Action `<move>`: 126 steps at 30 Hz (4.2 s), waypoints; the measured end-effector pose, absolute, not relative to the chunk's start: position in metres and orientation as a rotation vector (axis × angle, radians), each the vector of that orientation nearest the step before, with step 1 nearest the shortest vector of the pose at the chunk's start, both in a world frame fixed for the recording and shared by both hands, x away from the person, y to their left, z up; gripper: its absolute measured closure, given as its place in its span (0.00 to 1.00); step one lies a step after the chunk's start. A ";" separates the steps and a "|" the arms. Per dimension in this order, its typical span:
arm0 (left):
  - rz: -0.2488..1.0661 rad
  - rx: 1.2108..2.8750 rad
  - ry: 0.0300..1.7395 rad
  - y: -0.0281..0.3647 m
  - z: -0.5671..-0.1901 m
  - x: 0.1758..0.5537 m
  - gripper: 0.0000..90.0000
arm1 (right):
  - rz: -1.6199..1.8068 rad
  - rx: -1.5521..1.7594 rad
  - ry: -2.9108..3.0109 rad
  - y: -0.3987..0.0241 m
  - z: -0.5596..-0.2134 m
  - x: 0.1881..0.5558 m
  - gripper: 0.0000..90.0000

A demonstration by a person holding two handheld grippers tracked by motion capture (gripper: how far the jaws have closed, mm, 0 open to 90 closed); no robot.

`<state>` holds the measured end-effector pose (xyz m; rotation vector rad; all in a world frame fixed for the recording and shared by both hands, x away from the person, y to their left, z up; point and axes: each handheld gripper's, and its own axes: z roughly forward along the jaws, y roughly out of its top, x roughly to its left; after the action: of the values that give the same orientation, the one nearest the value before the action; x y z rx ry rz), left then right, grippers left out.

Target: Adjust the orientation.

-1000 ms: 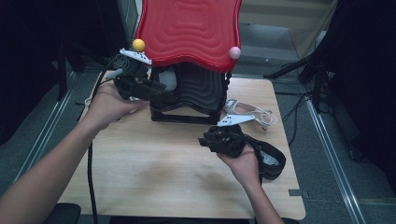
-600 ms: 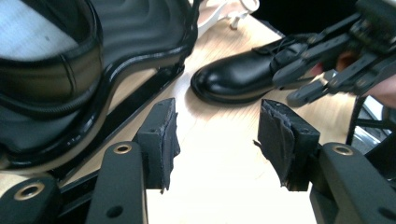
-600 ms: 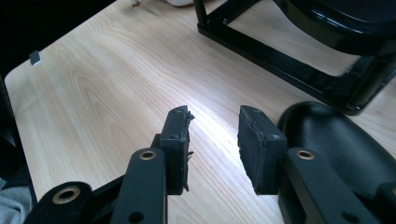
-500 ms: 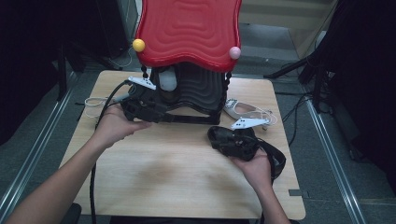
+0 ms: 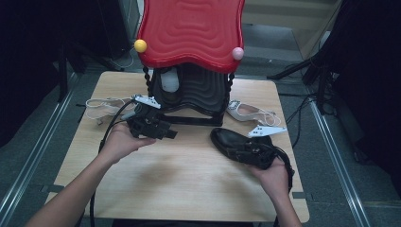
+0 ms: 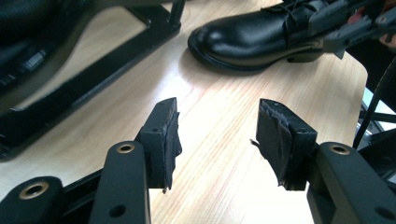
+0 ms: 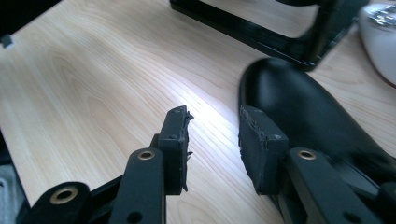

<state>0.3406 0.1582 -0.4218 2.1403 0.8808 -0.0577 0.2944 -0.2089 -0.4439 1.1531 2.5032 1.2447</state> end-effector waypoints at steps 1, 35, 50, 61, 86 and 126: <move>-0.058 2.140 0.881 0.158 -0.422 0.341 0.55 | 1.245 1.153 2.503 -0.209 -0.444 0.294 0.71; -0.051 2.155 0.858 0.155 -0.465 0.318 0.55 | 1.086 1.342 2.463 -0.282 -0.467 0.282 0.75; -0.066 2.127 0.883 0.161 -0.467 0.319 0.66 | 1.196 1.393 2.572 -0.273 -0.476 0.308 0.92; -0.062 2.118 0.876 0.166 -0.466 0.317 0.90 | 1.209 1.300 2.625 -0.241 -0.461 0.294 0.93; -0.040 2.103 0.913 0.171 -0.478 0.307 0.92 | 1.208 1.103 2.779 -0.115 -0.472 0.316 0.91; -0.013 2.131 0.897 0.119 -0.510 0.297 1.00 | 1.153 1.200 2.586 -0.182 -0.476 0.341 1.00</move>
<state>0.2974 0.1188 -0.5102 2.1312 0.8968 -0.0135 0.3406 -0.1823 -0.4764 1.1995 2.5863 1.1530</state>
